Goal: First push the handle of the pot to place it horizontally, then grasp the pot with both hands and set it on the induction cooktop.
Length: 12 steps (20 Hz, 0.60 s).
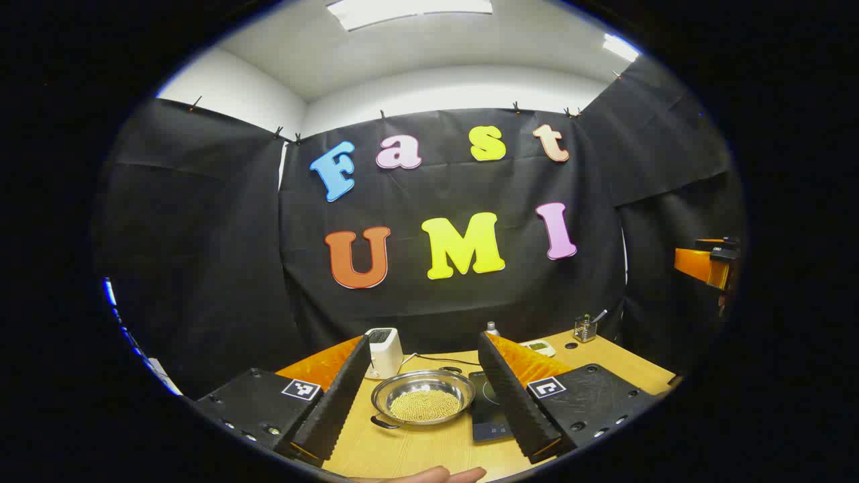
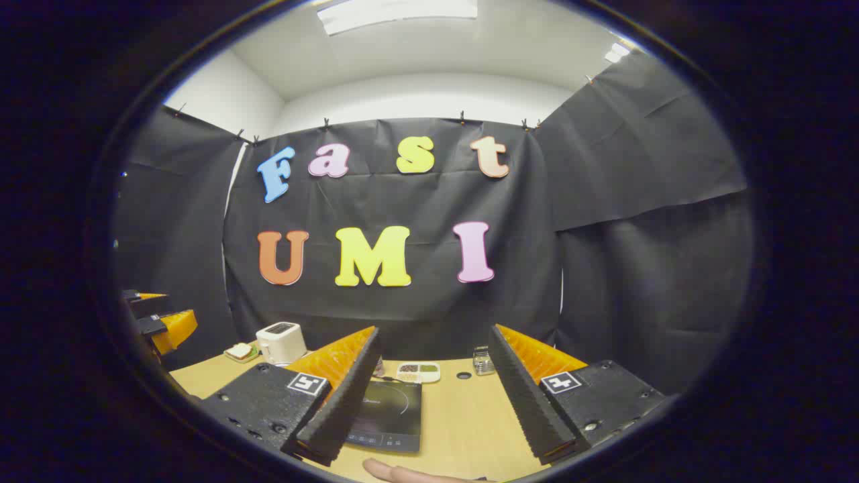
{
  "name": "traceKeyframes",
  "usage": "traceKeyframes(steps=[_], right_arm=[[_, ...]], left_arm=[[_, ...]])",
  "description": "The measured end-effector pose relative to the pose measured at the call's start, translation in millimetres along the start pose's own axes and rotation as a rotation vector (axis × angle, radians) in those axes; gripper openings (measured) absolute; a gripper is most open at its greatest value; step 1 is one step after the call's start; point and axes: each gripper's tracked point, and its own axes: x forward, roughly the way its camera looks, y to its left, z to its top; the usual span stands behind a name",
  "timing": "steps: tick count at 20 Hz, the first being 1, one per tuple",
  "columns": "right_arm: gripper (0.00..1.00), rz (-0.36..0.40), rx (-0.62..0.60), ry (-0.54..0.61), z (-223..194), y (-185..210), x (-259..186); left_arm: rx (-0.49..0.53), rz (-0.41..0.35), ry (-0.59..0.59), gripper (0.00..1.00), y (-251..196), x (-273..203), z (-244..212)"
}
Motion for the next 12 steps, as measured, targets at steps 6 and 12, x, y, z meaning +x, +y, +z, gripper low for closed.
traceKeyframes(steps=[6,12], right_arm=[[0.96,-0.011,-0.013,-0.016,1,-4,-4],[0.96,0.007,-0.025,-0.024,1,-2,-10]], left_arm=[[-0.018,-0.011,0.015,0.96,3,0,-5],[-0.046,-0.014,0.021,0.96,7,2,-14]])
